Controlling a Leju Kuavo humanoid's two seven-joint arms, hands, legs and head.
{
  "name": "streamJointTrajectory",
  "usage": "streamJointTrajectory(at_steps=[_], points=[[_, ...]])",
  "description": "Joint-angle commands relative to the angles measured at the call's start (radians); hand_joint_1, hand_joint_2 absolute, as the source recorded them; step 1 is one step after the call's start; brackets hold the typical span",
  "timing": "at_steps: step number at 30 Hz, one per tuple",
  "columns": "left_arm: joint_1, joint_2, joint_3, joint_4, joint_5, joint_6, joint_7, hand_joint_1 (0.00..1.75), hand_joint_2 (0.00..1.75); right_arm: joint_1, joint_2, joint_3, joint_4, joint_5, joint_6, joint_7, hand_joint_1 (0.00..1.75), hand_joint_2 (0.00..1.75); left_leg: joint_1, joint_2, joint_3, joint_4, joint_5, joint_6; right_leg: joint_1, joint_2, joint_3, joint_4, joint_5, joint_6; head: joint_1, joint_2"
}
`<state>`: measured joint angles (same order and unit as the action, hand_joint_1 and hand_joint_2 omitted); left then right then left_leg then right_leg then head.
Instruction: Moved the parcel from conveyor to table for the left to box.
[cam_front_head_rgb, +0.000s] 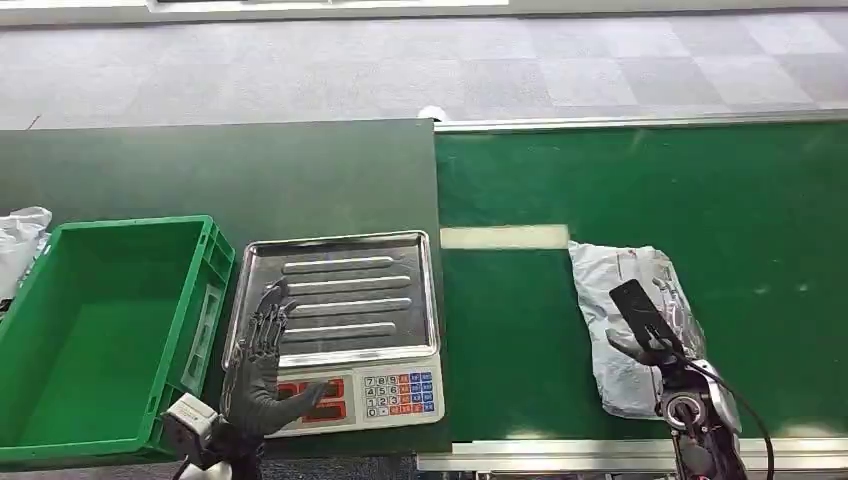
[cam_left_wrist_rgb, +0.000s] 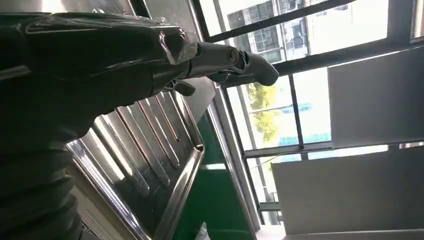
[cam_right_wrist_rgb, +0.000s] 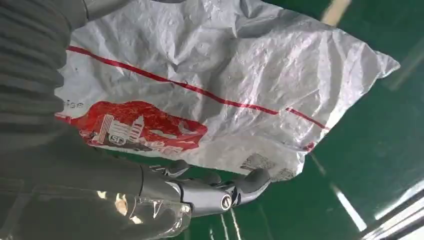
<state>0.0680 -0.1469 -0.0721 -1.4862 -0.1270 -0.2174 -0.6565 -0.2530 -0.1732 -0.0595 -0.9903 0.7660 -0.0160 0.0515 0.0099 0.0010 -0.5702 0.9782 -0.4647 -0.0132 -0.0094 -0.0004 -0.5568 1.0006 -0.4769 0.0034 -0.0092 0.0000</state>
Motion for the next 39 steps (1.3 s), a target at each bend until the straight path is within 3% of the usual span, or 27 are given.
streamJointTrajectory(at_steps=[1,16,17,18,19,20,28,29,30,33,39], points=[[-0.015,0.001,0.000,0.020,0.020,0.015,0.016,0.00,1.75,-0.127,0.002,0.005,0.303,0.000,0.102,0.012,0.00,1.75,0.000,0.002,0.002,-0.001,0.000,0.001,0.000,0.002,0.002,-0.002,0.001,0.000,0.000,0.000],[-0.059,0.007,-0.052,0.066,0.039,0.043,0.040,0.00,1.75,-0.152,0.002,0.129,0.503,0.061,0.196,0.041,0.00,1.75,0.001,-0.001,0.004,-0.002,0.001,0.001,0.001,-0.002,0.005,-0.003,0.001,0.000,0.000,0.000],[-0.052,0.009,-0.054,0.058,0.041,0.050,0.038,0.00,1.75,-0.156,0.003,0.149,0.503,0.075,0.179,0.027,0.35,1.75,0.001,-0.002,0.006,-0.002,0.001,0.001,0.001,-0.002,0.007,-0.004,0.001,0.000,0.000,0.000],[-0.044,0.010,-0.051,0.051,0.043,0.057,0.035,0.00,1.75,-0.161,0.007,0.160,0.499,0.083,0.159,0.016,0.89,1.75,0.001,0.000,0.008,-0.001,0.000,0.001,0.001,-0.001,0.008,-0.003,0.001,0.000,0.000,0.000],[-0.042,0.012,-0.050,0.050,0.043,0.057,0.035,0.00,1.75,-0.164,0.009,0.161,0.499,0.083,0.159,0.017,0.89,1.75,0.001,0.001,0.009,-0.002,0.001,0.001,0.001,0.000,0.009,-0.004,0.002,0.000,0.000,0.000],[-0.029,0.016,-0.047,0.037,0.044,0.060,0.035,0.00,1.75,-0.164,0.014,0.160,0.486,0.076,0.141,0.000,1.57,1.75,0.001,0.003,0.011,-0.001,0.000,0.001,0.001,0.001,0.010,-0.003,0.001,0.000,0.000,0.000],[-0.020,0.019,-0.046,0.029,0.044,0.059,0.035,0.00,1.75,-0.166,0.015,0.164,0.481,0.077,0.140,0.004,1.57,1.75,0.001,0.003,0.016,0.000,-0.001,0.002,0.001,0.001,0.015,-0.002,0.001,0.000,0.000,0.000],[-0.018,0.018,-0.045,0.025,0.045,0.061,0.034,0.00,1.75,-0.161,0.013,0.173,0.469,0.084,0.123,-0.012,1.73,1.75,0.001,0.003,0.015,-0.001,0.000,0.002,0.001,0.000,0.014,-0.004,0.002,0.000,0.000,0.000],[-0.010,0.017,-0.040,0.018,0.045,0.066,0.031,0.00,1.75,-0.153,0.013,0.183,0.448,0.096,0.073,-0.030,1.75,1.75,0.001,0.002,0.016,-0.001,-0.001,0.002,0.001,0.000,0.015,-0.003,0.002,0.000,0.000,0.000],[0.032,0.015,-0.032,-0.022,0.041,0.073,0.021,0.00,1.75,-0.134,0.021,0.201,0.388,0.117,0.002,-0.042,1.75,1.75,0.001,0.004,0.016,0.000,-0.001,0.002,0.001,0.002,0.015,-0.003,0.001,0.001,0.000,0.000],[0.034,0.014,-0.030,-0.026,0.040,0.072,0.019,0.00,1.75,-0.125,0.015,0.203,0.371,0.119,-0.003,-0.041,1.75,1.75,0.001,0.003,0.011,0.000,-0.001,0.002,0.001,0.001,0.012,-0.002,0.001,0.001,0.000,0.000]])
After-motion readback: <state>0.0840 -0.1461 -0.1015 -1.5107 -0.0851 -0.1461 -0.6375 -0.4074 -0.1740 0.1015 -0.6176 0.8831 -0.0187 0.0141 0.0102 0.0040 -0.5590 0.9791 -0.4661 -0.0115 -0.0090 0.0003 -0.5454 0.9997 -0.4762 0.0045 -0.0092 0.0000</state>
